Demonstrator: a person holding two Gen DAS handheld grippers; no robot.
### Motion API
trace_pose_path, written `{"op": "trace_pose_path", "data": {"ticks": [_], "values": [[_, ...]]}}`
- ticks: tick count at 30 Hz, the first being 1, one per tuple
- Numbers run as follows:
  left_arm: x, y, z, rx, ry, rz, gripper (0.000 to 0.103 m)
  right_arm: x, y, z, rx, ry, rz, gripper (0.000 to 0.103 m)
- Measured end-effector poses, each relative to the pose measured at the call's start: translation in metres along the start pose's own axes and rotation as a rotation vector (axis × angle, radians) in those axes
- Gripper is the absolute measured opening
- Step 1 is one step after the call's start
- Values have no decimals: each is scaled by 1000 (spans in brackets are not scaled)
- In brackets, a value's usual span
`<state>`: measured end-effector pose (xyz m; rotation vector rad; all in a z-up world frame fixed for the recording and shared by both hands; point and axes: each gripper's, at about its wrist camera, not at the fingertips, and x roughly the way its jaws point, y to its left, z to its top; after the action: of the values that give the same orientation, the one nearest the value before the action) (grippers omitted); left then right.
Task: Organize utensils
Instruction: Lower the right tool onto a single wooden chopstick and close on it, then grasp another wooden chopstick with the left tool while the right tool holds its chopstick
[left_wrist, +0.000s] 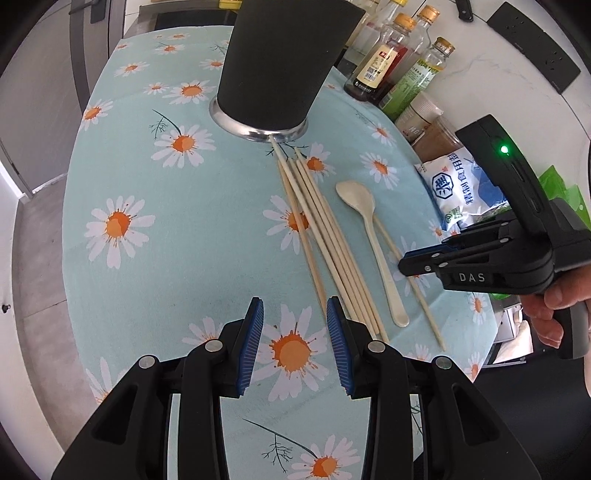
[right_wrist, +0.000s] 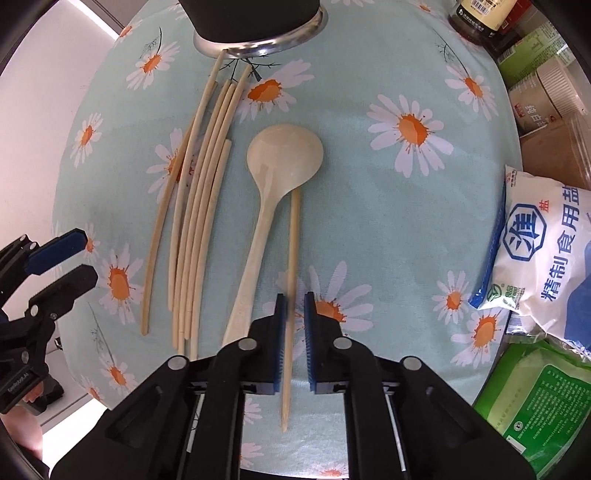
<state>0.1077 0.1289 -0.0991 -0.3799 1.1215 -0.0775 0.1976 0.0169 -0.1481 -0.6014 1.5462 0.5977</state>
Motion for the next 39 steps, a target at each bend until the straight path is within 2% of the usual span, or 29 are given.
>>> {"op": "trace_pose_path", "data": {"ticks": [4, 10, 19, 23, 26, 27, 28, 31, 35, 37, 39], "values": [[4, -3, 6, 0, 10, 25, 34, -1, -6, -6, 24, 10, 36, 6], [18, -10, 18, -12, 61, 67, 34, -4, -34, -16, 42, 4, 87, 6], [36, -18, 37, -33, 146, 144, 34, -33, -73, -42, 54, -85, 208, 6], [43, -22, 44, -63, 181, 132, 32, -43, -81, -46, 26, -122, 229, 6], [51, -27, 50, -69, 208, 158, 32, -48, -83, -49, 11, -132, 255, 6], [54, -28, 52, -68, 220, 170, 26, -50, -86, -49, 6, -136, 261, 6], [56, -28, 53, -76, 233, 182, 25, -52, -91, -49, 4, -139, 272, 6], [60, -28, 57, -99, 241, 222, 24, -58, -81, -50, 2, -145, 294, 6], [62, -29, 61, -109, 256, 248, 23, -58, -90, -52, -5, -149, 323, 6], [63, -31, 63, -112, 268, 261, 14, -58, -93, -53, -9, -151, 331, 6], [69, -34, 67, -106, 286, 285, 13, -59, -97, -54, -12, -155, 340, 6]]}}
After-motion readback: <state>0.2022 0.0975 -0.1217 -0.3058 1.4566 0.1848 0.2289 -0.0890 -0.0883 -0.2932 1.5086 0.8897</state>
